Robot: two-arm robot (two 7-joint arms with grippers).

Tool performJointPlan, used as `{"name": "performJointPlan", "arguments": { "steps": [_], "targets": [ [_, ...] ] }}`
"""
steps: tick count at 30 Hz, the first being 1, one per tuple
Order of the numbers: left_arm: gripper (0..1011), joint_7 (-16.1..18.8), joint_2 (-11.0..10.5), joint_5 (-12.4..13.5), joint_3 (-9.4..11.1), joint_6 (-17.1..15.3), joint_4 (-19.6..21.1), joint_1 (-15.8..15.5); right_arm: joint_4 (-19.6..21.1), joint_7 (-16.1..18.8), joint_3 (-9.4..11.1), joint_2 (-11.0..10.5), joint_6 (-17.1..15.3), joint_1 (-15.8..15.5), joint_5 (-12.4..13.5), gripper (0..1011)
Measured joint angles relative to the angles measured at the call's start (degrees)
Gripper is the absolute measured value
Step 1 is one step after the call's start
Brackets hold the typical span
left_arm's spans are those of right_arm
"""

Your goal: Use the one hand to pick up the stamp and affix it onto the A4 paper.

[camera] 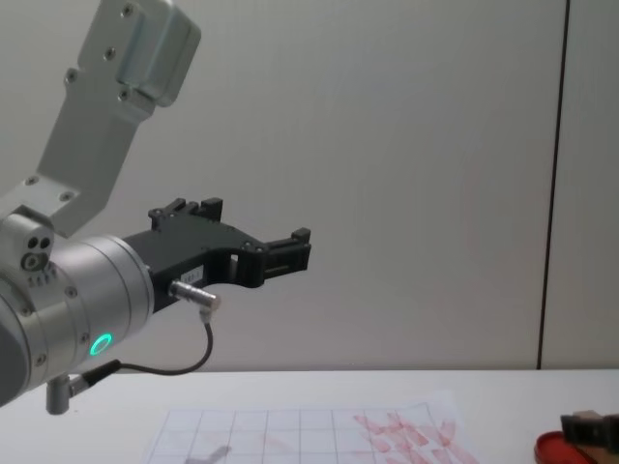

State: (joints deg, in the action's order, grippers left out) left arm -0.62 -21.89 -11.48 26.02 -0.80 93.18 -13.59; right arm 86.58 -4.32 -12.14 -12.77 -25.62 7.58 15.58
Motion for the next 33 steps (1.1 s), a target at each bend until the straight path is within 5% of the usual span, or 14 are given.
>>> {"name": "performJointPlan", "arguments": {
  "steps": [10,33],
  "targets": [
    [1001,0.00,0.00,0.00,0.00,0.00,0.00,0.00,-2.10,0.37,-0.43,0.80,0.28,0.93,-1.38,902],
    [1001,0.00,0.00,0.00,0.00,0.00,0.00,0.00,-5.45,-0.06,-1.05,2.20,1.79,2.57,-5.33,220]
  ]
}}
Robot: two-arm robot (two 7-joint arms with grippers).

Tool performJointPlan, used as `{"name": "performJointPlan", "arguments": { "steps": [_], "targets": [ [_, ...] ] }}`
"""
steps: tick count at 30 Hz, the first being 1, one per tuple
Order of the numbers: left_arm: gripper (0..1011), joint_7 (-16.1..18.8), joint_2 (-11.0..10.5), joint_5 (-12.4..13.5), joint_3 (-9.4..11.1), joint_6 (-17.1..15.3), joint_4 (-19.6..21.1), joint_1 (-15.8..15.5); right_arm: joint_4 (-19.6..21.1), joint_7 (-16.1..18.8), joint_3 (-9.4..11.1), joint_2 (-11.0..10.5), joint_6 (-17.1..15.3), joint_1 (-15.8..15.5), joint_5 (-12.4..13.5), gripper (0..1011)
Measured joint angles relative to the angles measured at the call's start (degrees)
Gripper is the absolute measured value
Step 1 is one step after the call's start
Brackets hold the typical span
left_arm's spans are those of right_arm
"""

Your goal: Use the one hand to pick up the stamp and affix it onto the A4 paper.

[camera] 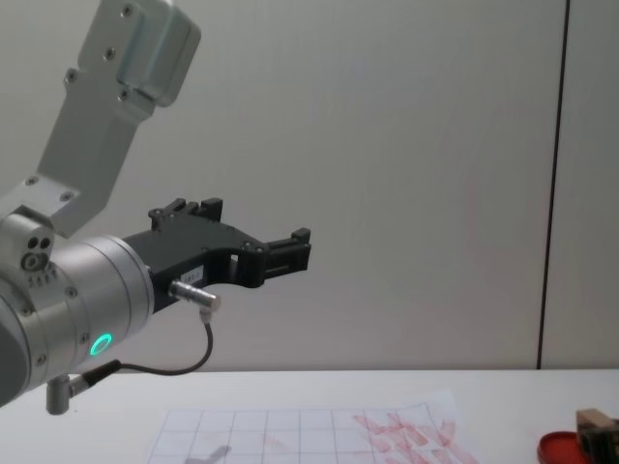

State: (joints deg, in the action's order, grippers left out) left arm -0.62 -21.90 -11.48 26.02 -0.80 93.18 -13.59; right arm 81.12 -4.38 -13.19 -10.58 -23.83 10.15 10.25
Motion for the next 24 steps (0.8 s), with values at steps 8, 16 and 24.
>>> {"name": "performJointPlan", "arguments": {
  "steps": [8,16,24],
  "targets": [
    [1001,0.00,0.00,0.00,0.00,0.00,0.00,0.00,0.33,0.20,-0.11,0.26,0.46,0.10,-0.84,220],
    [1002,0.00,0.00,0.00,0.00,0.00,0.00,0.00,2.31,1.46,-0.40,0.50,1.09,-0.07,-1.33,220],
    [1001,0.00,0.00,0.00,0.00,0.00,0.00,0.00,3.56,4.62,-1.14,0.96,1.84,-0.19,-1.59,220]
  ]
}}
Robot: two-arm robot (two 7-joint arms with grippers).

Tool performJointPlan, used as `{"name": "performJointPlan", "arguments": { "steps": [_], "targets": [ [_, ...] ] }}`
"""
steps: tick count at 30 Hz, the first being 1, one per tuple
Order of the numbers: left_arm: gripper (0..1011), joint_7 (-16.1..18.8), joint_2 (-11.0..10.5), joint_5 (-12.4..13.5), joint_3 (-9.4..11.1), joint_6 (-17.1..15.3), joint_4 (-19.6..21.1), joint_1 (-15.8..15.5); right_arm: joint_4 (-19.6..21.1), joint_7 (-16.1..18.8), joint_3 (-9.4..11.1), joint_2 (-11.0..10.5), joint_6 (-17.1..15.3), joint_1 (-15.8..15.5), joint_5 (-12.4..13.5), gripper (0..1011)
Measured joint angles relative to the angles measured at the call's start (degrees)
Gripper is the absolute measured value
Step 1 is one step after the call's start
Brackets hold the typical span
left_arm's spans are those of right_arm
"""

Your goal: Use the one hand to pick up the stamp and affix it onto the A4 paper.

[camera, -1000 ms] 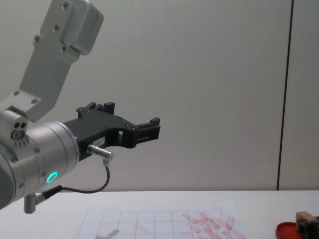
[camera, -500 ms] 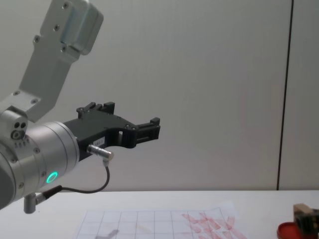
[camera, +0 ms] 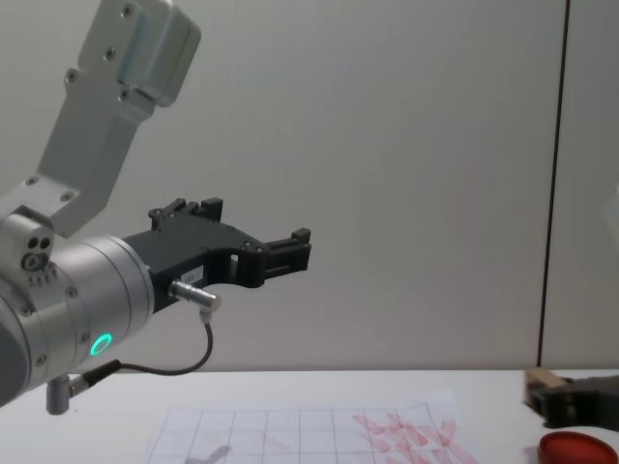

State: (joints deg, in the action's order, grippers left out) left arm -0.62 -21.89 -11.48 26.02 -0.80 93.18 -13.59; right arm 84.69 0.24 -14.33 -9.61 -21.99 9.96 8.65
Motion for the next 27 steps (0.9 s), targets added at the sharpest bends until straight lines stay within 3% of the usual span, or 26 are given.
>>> {"name": "performJointPlan", "arguments": {
  "steps": [11,27],
  "targets": [
    [1001,0.00,0.00,0.00,0.00,0.00,0.00,0.00,-2.24,4.23,-2.11,2.35,1.27,1.67,-1.43,220],
    [1001,-0.01,0.00,0.00,0.00,0.00,0.00,0.00,-13.19,5.03,-4.21,7.08,1.82,7.97,-3.99,220]
  ]
}}
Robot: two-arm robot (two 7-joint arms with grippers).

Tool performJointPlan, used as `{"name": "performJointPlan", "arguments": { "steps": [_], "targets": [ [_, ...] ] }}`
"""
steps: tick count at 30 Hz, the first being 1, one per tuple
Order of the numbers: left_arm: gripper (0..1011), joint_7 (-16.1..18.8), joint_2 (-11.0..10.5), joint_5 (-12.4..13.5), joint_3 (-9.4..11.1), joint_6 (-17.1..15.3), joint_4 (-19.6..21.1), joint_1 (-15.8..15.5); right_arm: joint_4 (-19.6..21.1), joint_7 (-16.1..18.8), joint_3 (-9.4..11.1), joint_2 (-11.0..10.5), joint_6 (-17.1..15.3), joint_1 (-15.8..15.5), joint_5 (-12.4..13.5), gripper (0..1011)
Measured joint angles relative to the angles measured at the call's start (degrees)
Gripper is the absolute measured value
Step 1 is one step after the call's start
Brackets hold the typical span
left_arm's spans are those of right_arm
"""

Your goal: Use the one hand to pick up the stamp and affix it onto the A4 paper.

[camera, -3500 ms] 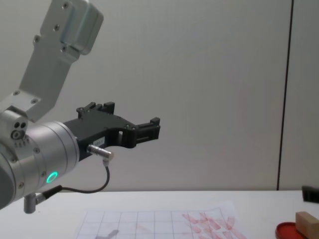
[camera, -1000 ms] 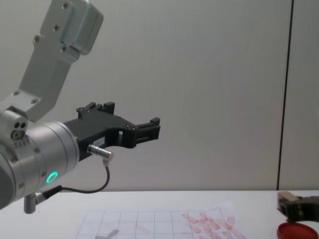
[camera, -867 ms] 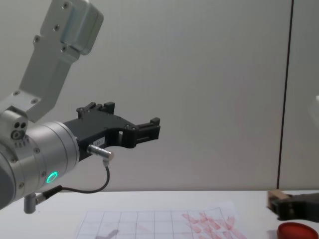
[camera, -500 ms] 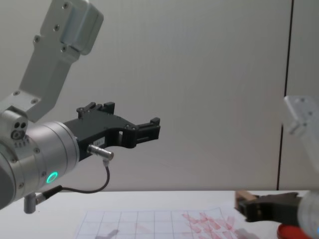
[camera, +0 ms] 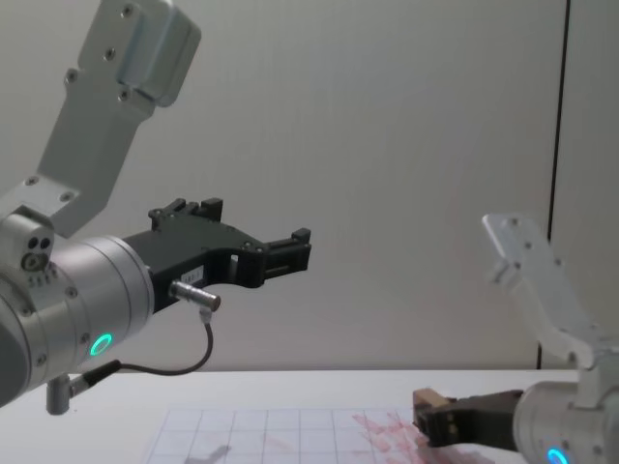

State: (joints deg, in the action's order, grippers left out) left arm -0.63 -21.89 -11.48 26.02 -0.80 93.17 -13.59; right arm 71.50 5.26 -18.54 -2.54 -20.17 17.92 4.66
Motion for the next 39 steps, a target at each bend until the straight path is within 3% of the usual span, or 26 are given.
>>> {"name": "performJointPlan", "arguments": {
  "steps": [15,39],
  "targets": [
    [1001,0.00,0.00,0.00,0.00,0.00,0.00,0.00,-7.52,-1.14,-0.65,2.39,-0.06,3.90,-2.05,220],
    [1001,0.01,0.00,0.00,0.00,0.00,0.00,0.00,-11.62,0.46,-0.33,3.23,-0.46,5.36,-1.09,220]
  ]
}}
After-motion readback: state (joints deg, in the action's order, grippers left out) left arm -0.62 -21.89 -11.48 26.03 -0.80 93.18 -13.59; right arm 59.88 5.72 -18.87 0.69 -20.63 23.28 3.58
